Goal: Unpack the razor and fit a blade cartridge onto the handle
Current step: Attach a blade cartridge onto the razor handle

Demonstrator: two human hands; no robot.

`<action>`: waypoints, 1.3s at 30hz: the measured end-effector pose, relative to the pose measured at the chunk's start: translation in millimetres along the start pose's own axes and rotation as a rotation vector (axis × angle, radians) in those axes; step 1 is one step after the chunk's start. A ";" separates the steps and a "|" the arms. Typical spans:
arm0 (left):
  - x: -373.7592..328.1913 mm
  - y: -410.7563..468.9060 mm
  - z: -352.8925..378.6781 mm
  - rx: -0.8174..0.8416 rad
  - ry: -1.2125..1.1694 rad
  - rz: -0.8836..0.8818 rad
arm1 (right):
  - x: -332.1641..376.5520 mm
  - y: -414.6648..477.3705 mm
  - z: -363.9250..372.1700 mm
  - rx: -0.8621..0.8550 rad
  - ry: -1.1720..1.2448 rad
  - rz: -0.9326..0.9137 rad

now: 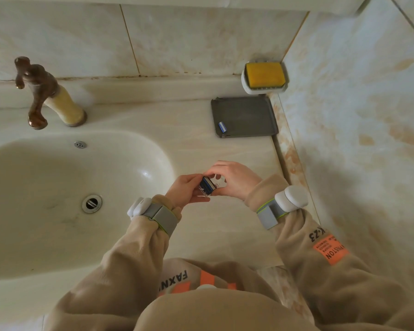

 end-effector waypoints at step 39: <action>-6.2 0.5 2.9 -0.109 -0.016 0.131 | 9.6 -0.6 4.9 -0.419 0.429 0.390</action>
Point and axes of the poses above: each hand's wrist, its own y-axis towards the middle knuckle, its own z-axis out of the palm, x = y × z, the point moved 2 cm from there along y, towards the middle knuckle, and after that the axes turned 9 degrees about y, right-handed, at the moved point
